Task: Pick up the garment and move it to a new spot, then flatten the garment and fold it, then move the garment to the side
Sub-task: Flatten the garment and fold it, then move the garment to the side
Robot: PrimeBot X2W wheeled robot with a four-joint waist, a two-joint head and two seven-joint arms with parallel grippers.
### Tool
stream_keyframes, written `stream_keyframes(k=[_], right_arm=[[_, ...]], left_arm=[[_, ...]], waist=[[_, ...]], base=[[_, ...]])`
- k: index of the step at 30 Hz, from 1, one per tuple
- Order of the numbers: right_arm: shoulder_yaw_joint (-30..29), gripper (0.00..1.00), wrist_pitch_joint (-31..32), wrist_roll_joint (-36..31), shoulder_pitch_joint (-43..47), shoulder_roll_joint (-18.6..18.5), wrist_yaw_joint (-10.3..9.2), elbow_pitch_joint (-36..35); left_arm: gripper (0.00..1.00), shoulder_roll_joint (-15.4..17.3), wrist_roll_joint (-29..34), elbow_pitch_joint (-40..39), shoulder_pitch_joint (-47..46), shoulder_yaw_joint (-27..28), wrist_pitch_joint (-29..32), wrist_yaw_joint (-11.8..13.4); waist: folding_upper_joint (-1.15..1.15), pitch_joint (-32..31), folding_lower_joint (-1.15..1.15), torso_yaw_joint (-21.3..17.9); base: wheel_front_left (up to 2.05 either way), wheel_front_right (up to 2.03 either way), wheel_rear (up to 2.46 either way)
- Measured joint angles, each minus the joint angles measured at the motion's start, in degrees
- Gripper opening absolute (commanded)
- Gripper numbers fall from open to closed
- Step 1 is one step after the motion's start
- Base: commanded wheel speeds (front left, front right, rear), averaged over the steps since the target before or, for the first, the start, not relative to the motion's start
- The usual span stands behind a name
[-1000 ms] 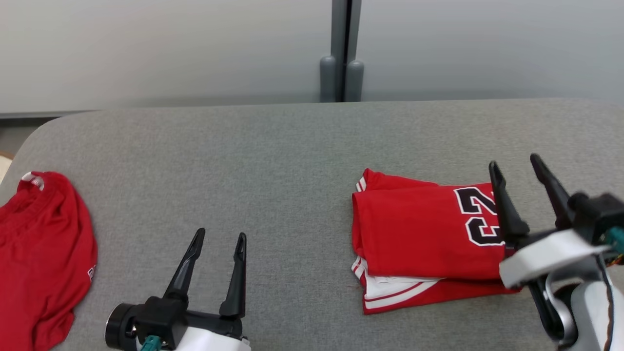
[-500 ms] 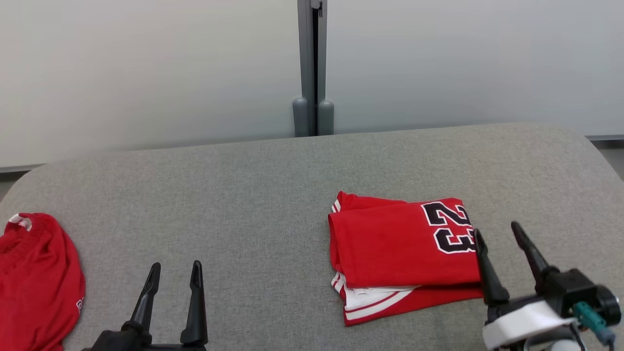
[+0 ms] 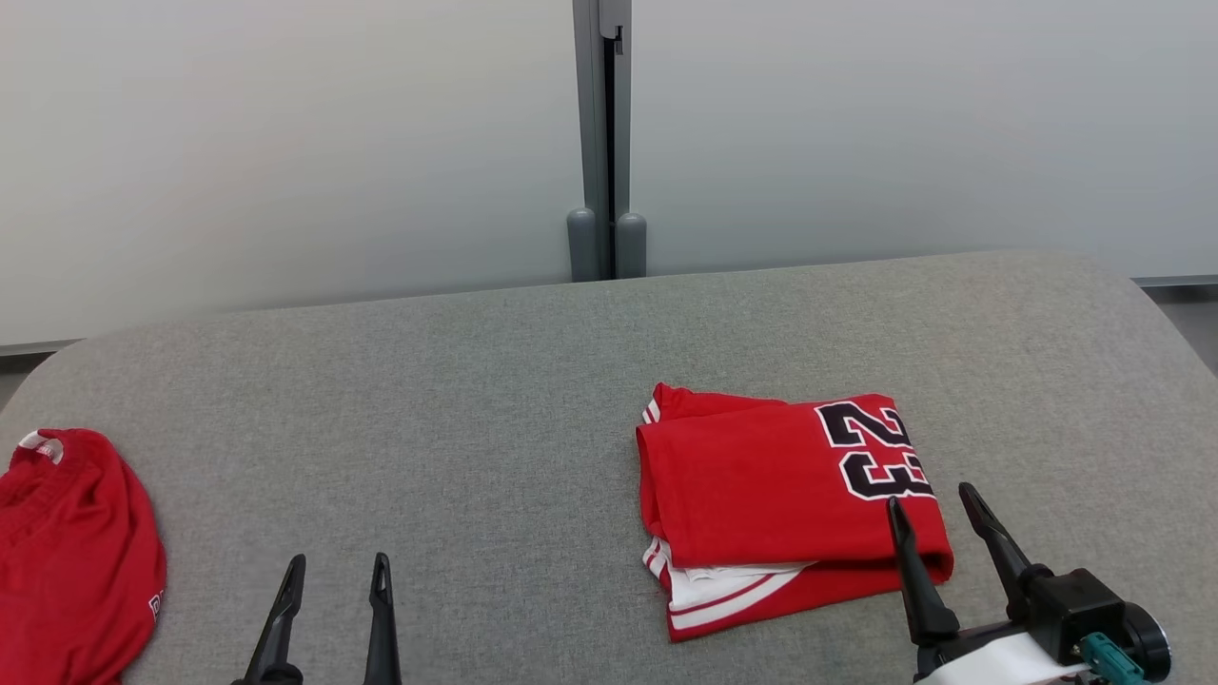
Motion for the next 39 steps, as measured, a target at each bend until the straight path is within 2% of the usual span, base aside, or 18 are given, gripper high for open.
stream_keyframes(k=[4,26,30,35,36,39], right_arm=[[0.12,1.00,0.00,0.02,0.21,0.09,0.00,0.21],[0.45,1.00,-0.01,0.41,0.15,-0.12,0.00,0.21],[0.66,1.00,-0.01,2.54,-1.08,-0.12,0.00,3.41],[4.61,1.00,1.11,8.91,-9.67,-4.67,0.01,15.04],[4.61,1.00,1.11,8.91,-9.67,-4.67,0.01,15.04],[5.72,1.00,7.01,16.55,-17.33,-9.31,0.01,19.62]], left_arm=[[1.00,0.00,-0.10,0.55,0.07,-0.67,0.00,0.58],[1.00,-0.01,-0.34,2.44,-0.57,-1.76,0.00,0.36],[1.00,0.00,-0.31,2.05,-0.74,-1.87,0.00,0.27],[1.00,-0.03,0.47,1.37,-2.48,-2.92,0.00,-1.40],[1.00,-0.03,0.47,1.37,-2.48,-2.92,0.00,-1.40],[1.00,-0.02,1.14,1.04,-4.97,-3.58,0.00,-2.75]], waist=[[0.00,-0.12,0.00,0.08],[0.00,0.01,0.00,1.24],[0.00,0.90,0.00,1.51],[0.00,3.53,0.00,1.74],[0.00,3.53,0.00,1.74],[0.00,6.33,0.00,2.22]], base=[[0.00,0.00,0.00],[0.00,0.00,0.00],[0.00,0.00,0.00],[0.00,0.00,0.00],[0.00,0.00,0.00],[0.00,0.00,0.00]])
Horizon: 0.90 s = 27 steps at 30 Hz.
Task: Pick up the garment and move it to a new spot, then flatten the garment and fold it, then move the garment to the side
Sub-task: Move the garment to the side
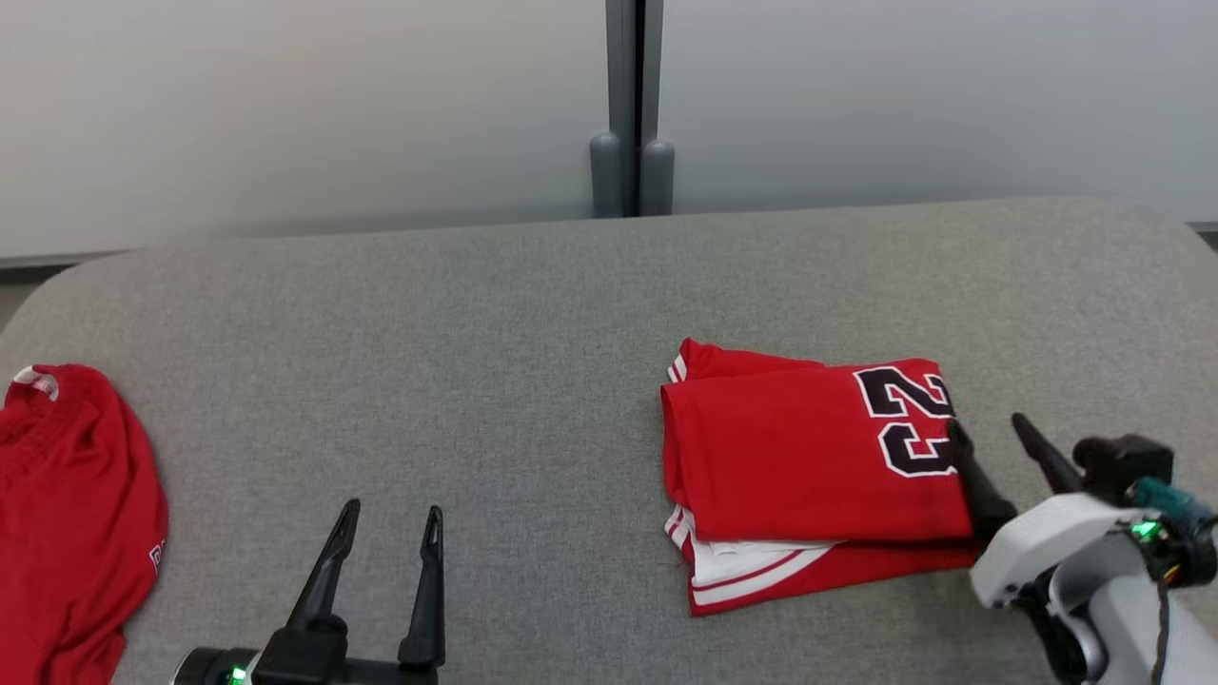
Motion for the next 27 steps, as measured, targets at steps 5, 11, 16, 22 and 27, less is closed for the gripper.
stream_keyframes(k=[5,11,16,22,27], right_arm=[[2.48,1.00,7.53,4.54,-4.04,-5.28,0.00,2.68],[5.93,1.00,15.12,12.07,-6.71,-8.53,-0.02,2.31],[8.15,1.00,19.23,15.38,-7.09,-9.20,-0.02,3.45],[12.36,0.00,20.91,18.40,-8.97,-10.26,0.00,1.51],[13.33,0.00,17.55,18.14,-12.93,-12.72,0.00,0.51]], left_arm=[[1.00,0.00,0.32,-0.02,-1.85,-0.78,0.00,-0.77],[1.00,0.01,0.36,0.11,-3.93,-1.53,0.00,-1.27],[1.00,0.01,0.86,0.34,-5.43,-1.76,0.00,-1.89],[1.00,0.01,1.35,0.62,-7.18,-1.27,0.00,-2.71],[1.00,0.00,1.62,-1.54,-7.64,-1.04,0.01,-3.43]], waist=[[0.00,2.99,0.00,0.74],[0.00,6.71,0.00,1.82],[0.00,8.92,0.00,2.40],[0.00,10.69,0.00,2.59],[0.00,12.32,0.00,1.82]], base=[[0.00,0.00,0.00],[0.00,0.00,0.00],[0.00,0.00,0.00],[0.00,0.00,0.00],[0.00,0.00,0.00]])
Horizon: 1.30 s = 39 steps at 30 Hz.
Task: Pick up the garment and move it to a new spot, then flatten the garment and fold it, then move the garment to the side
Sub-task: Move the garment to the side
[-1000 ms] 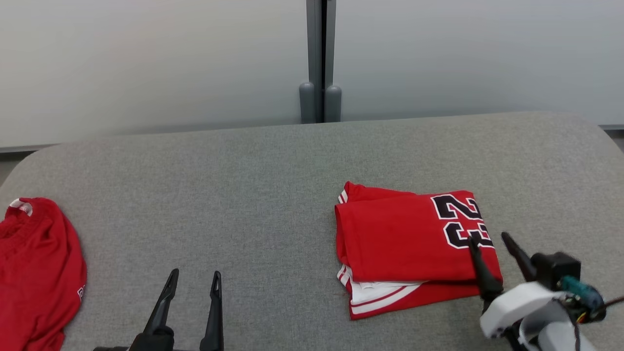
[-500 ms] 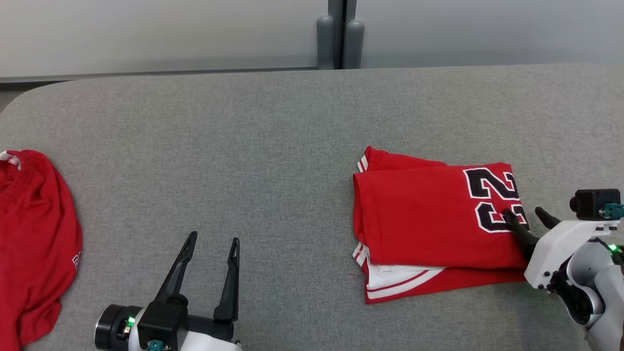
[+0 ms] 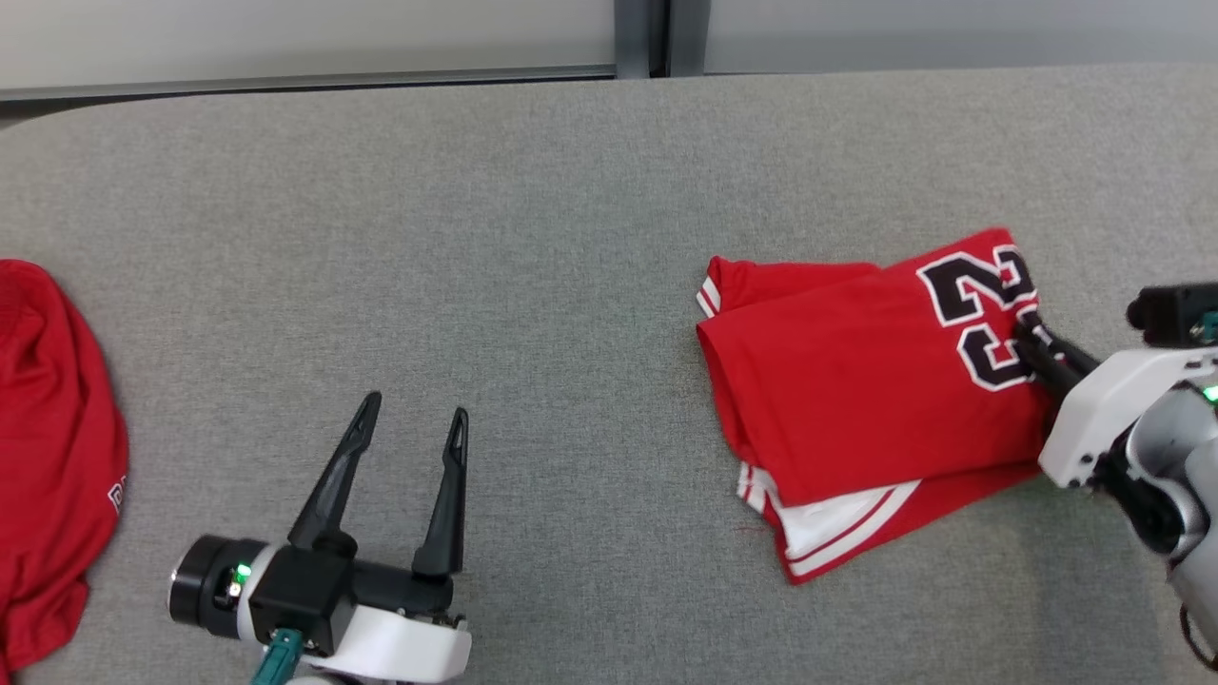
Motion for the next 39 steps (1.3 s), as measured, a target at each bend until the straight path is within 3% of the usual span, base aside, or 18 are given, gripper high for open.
stream_keyframes(k=[15,23,33,34,35,39], right_arm=[[-7.46,0.00,-7.54,-6.76,-19.85,-10.13,0.00,5.78],[-13.65,0.00,-8.94,-12.58,-23.90,-15.99,0.00,7.67],[-20.50,0.00,-9.07,-21.45,-25.67,-19.78,0.01,7.22],[-21.75,0.15,-9.09,-23.21,-25.72,-19.76,0.01,7.31],[-23.04,1.00,-9.10,-24.73,-25.87,-19.61,0.01,7.43],[-27.42,1.00,-10.44,-32.77,-25.87,-17.69,0.00,7.32]], left_arm=[[1.00,2.26,2.65,-14.89,-8.83,-1.90,-0.01,-3.60],[1.00,3.67,2.90,-19.53,-11.11,-3.43,-0.01,-4.33],[1.00,5.28,3.16,-20.56,-12.96,-4.22,-0.01,-4.32],[1.00,5.33,3.14,-20.47,-13.13,-4.26,-0.01,-4.26],[1.00,5.34,3.14,-20.26,-13.31,-4.37,-0.01,-4.13],[1.00,4.94,2.72,-19.22,-13.55,-5.00,-0.01,-3.68]], waist=[[0.00,13.67,0.00,-3.19],[0.00,20.17,0.00,-5.02],[0.00,24.04,0.00,-5.60],[0.00,24.13,0.00,-5.42],[0.00,24.17,0.00,-5.24],[0.00,23.42,0.00,-4.33]], base=[[0.00,0.00,0.00],[0.00,0.00,0.00],[0.00,0.00,0.00],[0.00,0.00,0.00],[0.00,0.00,0.00],[0.00,0.00,0.00]])
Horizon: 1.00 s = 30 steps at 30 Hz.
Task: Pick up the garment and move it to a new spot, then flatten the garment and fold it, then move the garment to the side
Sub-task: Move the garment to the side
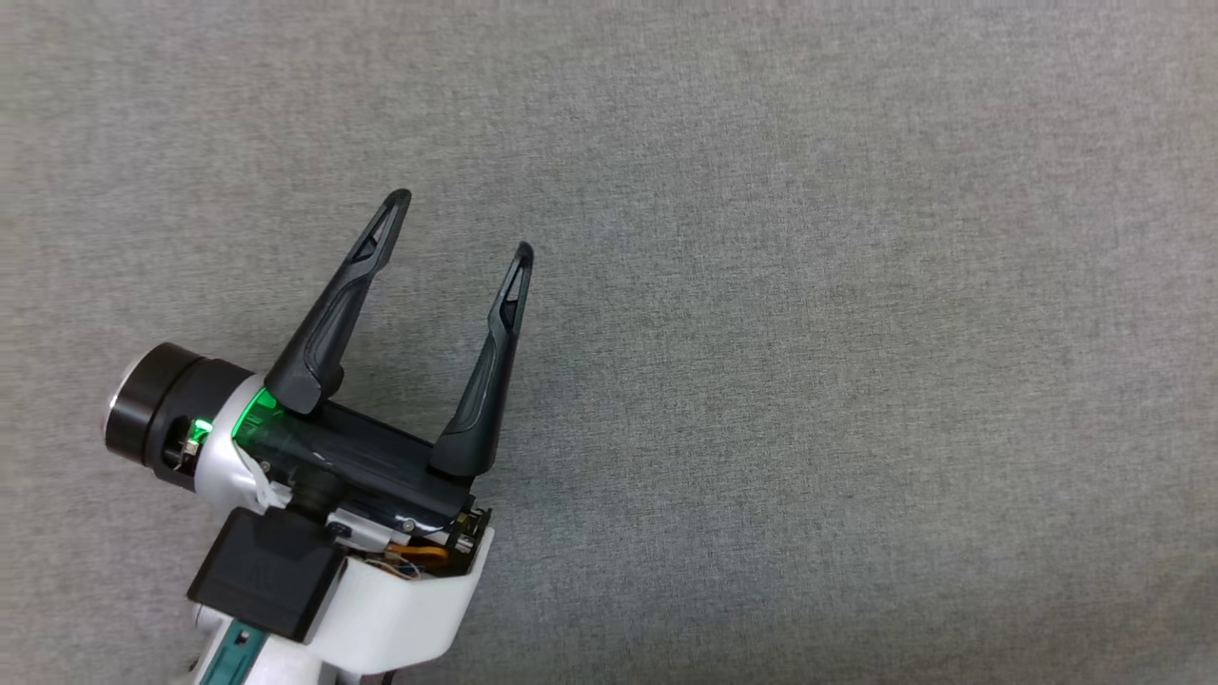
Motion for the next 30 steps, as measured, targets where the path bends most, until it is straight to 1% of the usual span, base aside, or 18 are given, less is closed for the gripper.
stream_keyframes(k=[2,3,5,6,8,10,13,17,18,19,23,25,26,28,30], right_arm=[[-1.57,1.00,-1.72,-4.05,0.88,2.36,0.00,-0.56],[-2.10,1.00,-2.52,-5.15,1.59,4.22,0.00,-1.01],[-1.77,1.00,-4.82,-6.80,3.53,8.75,0.00,-2.25],[-1.71,1.00,-6.02,-6.75,4.67,11.59,0.00,-2.70],[0.56,1.00,-8.03,-8.06,7.51,15.97,0.01,-3.74],[2.42,1.00,-9.90,-6.75,10.44,20.15,0.01,-3.88],[6.83,1.00,-11.79,-3.03,14.95,25.21,0.01,-3.86],[11.31,1.00,-13.62,0.19,19.59,28.54,0.01,-3.89],[12.47,1.00,-13.89,1.05,22.61,30.37,0.01,-4.11],[12.80,1.00,-13.96,1.10,24.35,31.27,0.01,-4.97],[10.34,1.00,-14.14,0.46,30.82,34.82,0.00,-12.11],[8.54,1.00,-14.15,0.46,35.13,37.23,0.00,-15.08],[8.54,1.00,-14.15,0.46,35.13,37.23,0.00,-15.08],[8.13,1.00,-14.21,0.34,38.94,38.50,0.00,-17.84],[8.14,1.00,-14.23,-0.64,42.18,38.96,0.00,-20.23]], left_arm=[[1.00,-0.46,-0.11,0.74,-0.04,-0.14,0.00,0.44],[1.00,-0.70,-0.25,1.29,-0.01,-0.14,-0.01,0.93],[1.00,-1.00,-0.59,2.60,0.52,0.11,-0.01,1.54],[1.00,-1.18,-0.79,3.44,1.20,0.40,0.00,2.02],[1.00,-1.37,-1.23,5.53,2.68,0.92,0.00,2.66],[1.00,-1.70,-2.01,7.89,4.21,1.49,0.00,3.31],[1.00,-2.07,-2.04,10.56,5.97,2.32,0.00,4.21],[1.00,-2.81,-3.07,13.55,7.98,4.23,0.00,5.52],[1.00,-3.01,-3.53,15.15,9.40,5.17,-0.01,5.91],[1.00,-3.08,-3.58,16.06,10.10,5.66,0.01,5.97],[1.00,-3.32,-3.98,18.48,13.19,7.69,0.00,6.54],[1.00,-3.23,-2.96,19.00,14.63,8.36,0.00,7.01],[1.00,-3.23,-2.96,19.00,14.63,8.36,0.00,7.01],[1.00,-3.41,-2.92,19.25,16.13,8.92,-0.01,7.53],[1.00,-3.71,-3.23,19.78,18.17,9.53,0.00,8.04]], waist=[[0.00,-1.15,0.00,0.44],[0.00,-1.91,0.00,0.64],[0.00,-3.71,0.00,0.97],[0.00,-4.77,0.00,1.09],[0.00,-7.05,0.00,1.28],[0.00,-9.58,0.00,1.43],[0.00,-13.57,0.00,1.62],[0.00,-18.88,0.00,1.80],[0.00,-21.53,0.00,1.89],[0.00,-22.89,0.00,1.94],[0.00,-27.93,0.00,2.02],[0.00,-30.15,0.00,1.94],[0.00,-30.15,0.00,1.94],[0.00,-32.15,0.00,1.80],[0.00,-33.94,0.00,1.62]], base=[[0.00,0.00,0.00],[0.00,0.00,0.00],[0.00,0.00,0.00],[0.00,0.00,0.00],[0.00,0.00,0.00],[0.00,0.00,0.00],[0.00,0.00,0.00],[0.00,0.00,0.00],[0.00,0.00,0.00],[0.00,0.00,0.00],[0.00,0.00,0.00],[0.00,0.00,0.00],[0.00,0.00,0.00],[0.00,0.00,0.00],[0.00,0.00,0.00]])
